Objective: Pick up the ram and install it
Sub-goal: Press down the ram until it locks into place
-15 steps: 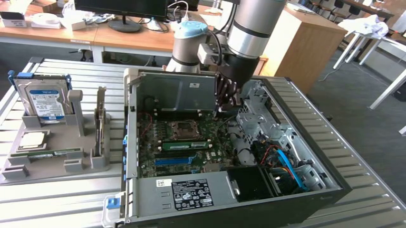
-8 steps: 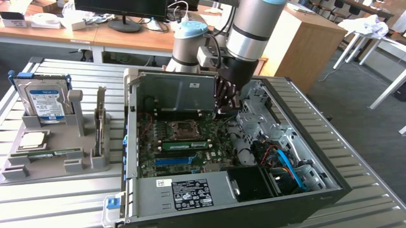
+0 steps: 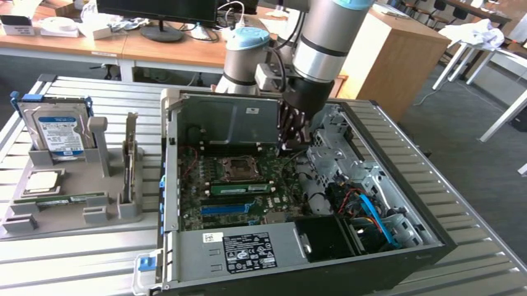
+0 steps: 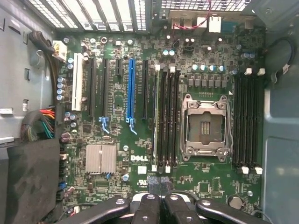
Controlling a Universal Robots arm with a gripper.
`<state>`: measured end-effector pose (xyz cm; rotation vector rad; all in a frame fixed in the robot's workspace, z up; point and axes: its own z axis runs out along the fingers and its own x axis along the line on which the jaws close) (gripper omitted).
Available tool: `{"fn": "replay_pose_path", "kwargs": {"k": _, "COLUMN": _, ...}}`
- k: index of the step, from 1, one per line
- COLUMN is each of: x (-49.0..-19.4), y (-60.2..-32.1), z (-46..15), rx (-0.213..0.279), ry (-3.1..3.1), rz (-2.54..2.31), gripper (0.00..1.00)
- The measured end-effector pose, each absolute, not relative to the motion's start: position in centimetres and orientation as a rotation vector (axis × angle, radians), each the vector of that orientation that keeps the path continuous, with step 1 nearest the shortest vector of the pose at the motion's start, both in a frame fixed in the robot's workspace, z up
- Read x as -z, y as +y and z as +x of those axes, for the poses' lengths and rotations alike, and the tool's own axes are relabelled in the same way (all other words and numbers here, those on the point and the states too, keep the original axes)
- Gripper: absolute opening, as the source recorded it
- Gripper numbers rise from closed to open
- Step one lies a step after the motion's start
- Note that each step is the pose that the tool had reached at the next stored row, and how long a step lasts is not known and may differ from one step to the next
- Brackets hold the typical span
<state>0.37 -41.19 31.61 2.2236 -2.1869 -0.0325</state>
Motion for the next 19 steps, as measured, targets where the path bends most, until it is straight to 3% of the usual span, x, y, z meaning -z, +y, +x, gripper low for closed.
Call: {"fn": "replay_pose_path", "kwargs": {"k": 19, "x": -30.4, "y": -41.2, "z": 0.4, "rx": 0.032, "ry": -2.187, "rz": 2.223, "gripper": 0.1}}
